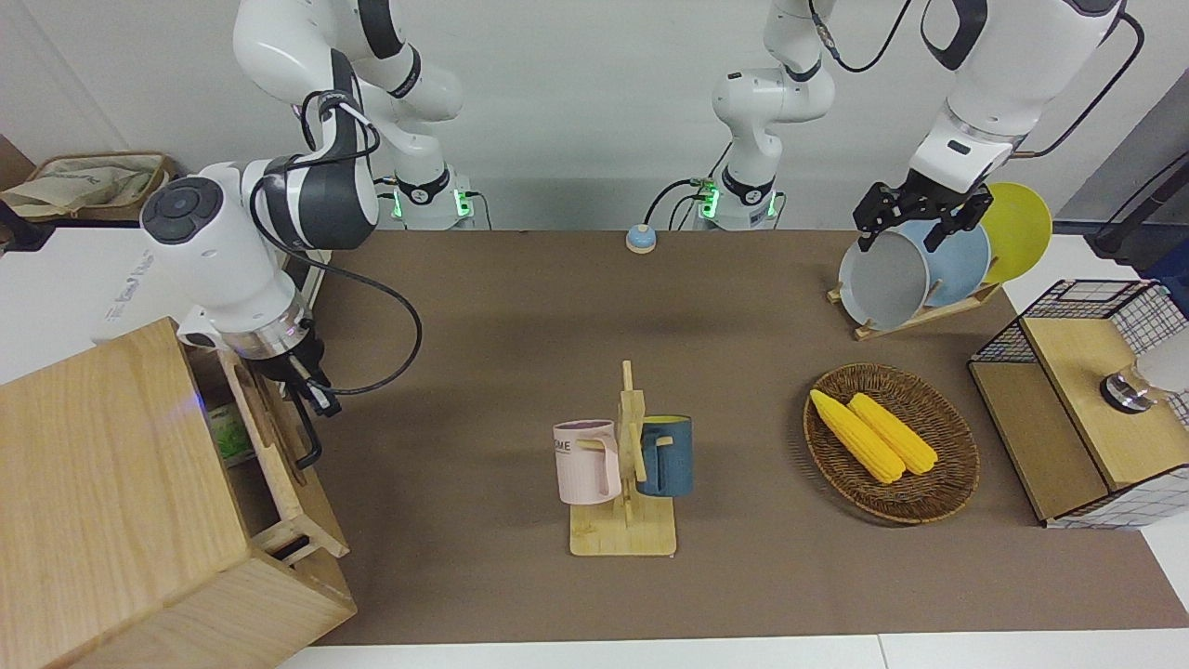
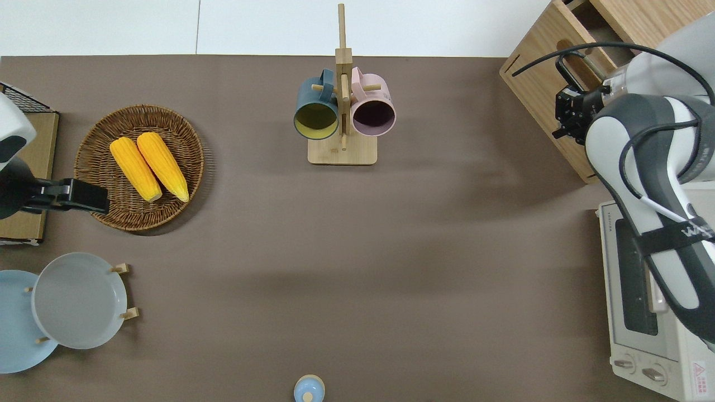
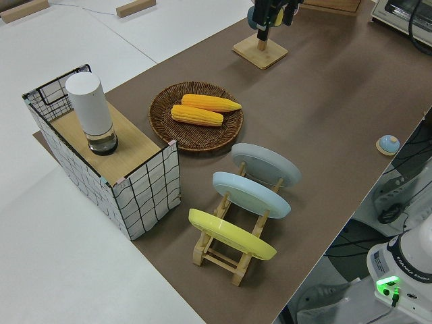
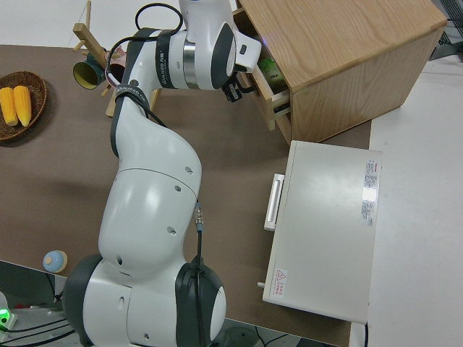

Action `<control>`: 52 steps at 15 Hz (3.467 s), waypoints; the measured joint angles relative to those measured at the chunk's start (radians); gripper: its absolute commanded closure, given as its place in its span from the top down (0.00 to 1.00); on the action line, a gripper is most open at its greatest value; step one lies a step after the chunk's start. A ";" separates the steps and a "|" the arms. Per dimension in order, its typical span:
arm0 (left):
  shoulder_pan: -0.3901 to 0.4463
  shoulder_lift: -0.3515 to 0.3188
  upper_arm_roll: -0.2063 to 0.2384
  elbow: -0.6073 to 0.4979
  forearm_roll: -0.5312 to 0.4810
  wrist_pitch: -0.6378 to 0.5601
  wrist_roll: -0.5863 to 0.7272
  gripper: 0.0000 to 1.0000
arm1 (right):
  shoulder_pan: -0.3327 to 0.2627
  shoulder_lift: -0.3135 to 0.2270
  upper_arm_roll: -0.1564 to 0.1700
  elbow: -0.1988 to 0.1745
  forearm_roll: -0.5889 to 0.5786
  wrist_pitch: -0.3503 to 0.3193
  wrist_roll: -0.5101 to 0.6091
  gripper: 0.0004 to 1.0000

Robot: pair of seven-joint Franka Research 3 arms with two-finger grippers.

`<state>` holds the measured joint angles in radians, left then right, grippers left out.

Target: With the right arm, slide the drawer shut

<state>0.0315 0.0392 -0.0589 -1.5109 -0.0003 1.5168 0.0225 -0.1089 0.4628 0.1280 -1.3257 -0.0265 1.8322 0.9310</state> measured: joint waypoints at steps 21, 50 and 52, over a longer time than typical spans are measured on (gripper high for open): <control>0.000 0.000 0.000 0.000 0.000 0.000 0.000 0.99 | -0.012 0.036 0.013 0.043 -0.081 0.033 -0.099 0.00; 0.000 0.000 0.000 0.000 0.000 0.000 0.000 0.99 | 0.307 -0.297 -0.194 -0.108 0.028 -0.227 -0.838 0.99; 0.000 0.000 0.000 0.000 0.000 0.000 0.000 0.99 | 0.303 -0.278 -0.196 -0.081 0.028 -0.223 -0.834 0.99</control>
<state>0.0315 0.0392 -0.0589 -1.5109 -0.0003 1.5168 0.0225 0.1941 0.1846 -0.0676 -1.4064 0.0012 1.6088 0.0965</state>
